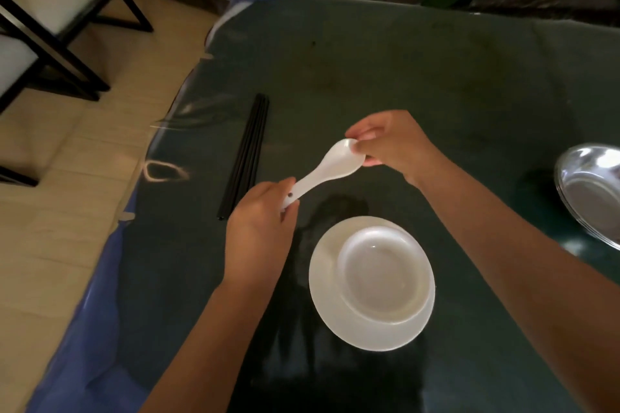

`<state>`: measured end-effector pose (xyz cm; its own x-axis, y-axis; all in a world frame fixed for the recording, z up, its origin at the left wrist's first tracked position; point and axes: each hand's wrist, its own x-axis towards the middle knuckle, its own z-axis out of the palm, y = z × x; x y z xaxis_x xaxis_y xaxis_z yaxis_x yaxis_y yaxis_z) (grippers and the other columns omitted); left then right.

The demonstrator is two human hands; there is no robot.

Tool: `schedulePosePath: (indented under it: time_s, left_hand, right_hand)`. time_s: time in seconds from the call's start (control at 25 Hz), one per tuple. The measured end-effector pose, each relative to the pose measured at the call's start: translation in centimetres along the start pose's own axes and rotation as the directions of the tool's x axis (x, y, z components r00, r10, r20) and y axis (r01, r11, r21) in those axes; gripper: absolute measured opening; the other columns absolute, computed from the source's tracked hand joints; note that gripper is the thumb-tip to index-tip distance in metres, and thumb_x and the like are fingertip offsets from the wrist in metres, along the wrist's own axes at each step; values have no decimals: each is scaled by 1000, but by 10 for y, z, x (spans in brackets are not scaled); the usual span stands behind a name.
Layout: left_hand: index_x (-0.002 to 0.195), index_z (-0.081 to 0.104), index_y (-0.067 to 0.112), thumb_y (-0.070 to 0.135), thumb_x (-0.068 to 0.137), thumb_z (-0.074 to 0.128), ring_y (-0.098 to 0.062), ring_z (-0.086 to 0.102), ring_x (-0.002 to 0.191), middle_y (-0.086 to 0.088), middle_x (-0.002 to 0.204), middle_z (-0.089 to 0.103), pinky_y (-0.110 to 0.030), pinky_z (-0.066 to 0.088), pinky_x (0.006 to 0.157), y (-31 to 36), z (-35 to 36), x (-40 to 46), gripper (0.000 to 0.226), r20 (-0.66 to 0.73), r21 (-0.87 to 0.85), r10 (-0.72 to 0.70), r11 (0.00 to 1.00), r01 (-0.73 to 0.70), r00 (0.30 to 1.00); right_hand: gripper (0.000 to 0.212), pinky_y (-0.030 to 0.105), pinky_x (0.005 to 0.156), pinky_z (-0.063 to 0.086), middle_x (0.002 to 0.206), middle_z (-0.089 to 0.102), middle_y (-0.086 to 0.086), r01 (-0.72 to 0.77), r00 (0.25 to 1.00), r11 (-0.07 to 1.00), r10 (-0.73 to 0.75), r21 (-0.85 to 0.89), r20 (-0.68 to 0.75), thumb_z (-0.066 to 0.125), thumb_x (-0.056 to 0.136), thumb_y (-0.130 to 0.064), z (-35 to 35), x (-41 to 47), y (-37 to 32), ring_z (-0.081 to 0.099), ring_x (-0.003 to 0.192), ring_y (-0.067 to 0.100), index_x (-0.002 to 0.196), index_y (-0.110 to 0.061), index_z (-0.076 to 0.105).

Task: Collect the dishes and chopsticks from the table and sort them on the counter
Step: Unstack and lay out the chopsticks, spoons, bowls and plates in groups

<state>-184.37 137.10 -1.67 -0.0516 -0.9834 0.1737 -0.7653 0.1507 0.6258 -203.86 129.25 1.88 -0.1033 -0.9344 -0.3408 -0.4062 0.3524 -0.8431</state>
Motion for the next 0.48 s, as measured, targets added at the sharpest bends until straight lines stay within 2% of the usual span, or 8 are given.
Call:
schedulePosePath:
  time_s: [0.12, 0.24, 0.36, 0.48]
  left_hand:
    - [102, 65, 9, 19, 86, 62, -16, 60, 73, -4, 84, 66, -32, 55, 67, -11, 22, 17, 19, 89, 11, -118, 993, 117, 989]
    - [95, 64, 11, 23, 87, 60, -18, 63, 74, -4, 87, 67, -33, 57, 69, -25, 46, 30, 14, 118, 16, -218, 976, 218, 969]
    - [96, 64, 12, 23, 86, 62, -17, 62, 77, -3, 89, 65, -26, 49, 63, -35, 67, 42, 15, 95, 93, -226, 972, 217, 969]
    - [93, 64, 11, 22, 82, 67, -16, 55, 77, -2, 92, 57, -31, 51, 57, -43, 80, 56, 16, 27, 137, -214, 968, 209, 976]
  right_hand:
    - [19, 21, 65, 56, 89, 66, 4, -5, 1000, 998, 6, -66, 16, 63, 78, 3, 18, 47, -6, 63, 85, 14, 89, -11, 71]
    - [19, 30, 74, 57, 94, 66, 10, 9, 999, 985, 0, -173, 52, 62, 78, 4, 39, 88, -1, 63, 95, 23, 90, -8, 71]
    - [18, 33, 76, 58, 96, 67, 11, 76, 992, 961, -47, -266, 114, 63, 78, 2, 51, 121, 6, 65, 94, 24, 89, -8, 72]
    - [16, 30, 72, 58, 94, 67, 9, 107, 988, 950, -70, -294, 134, 63, 78, 1, 56, 144, 11, 65, 90, 22, 87, -9, 72]
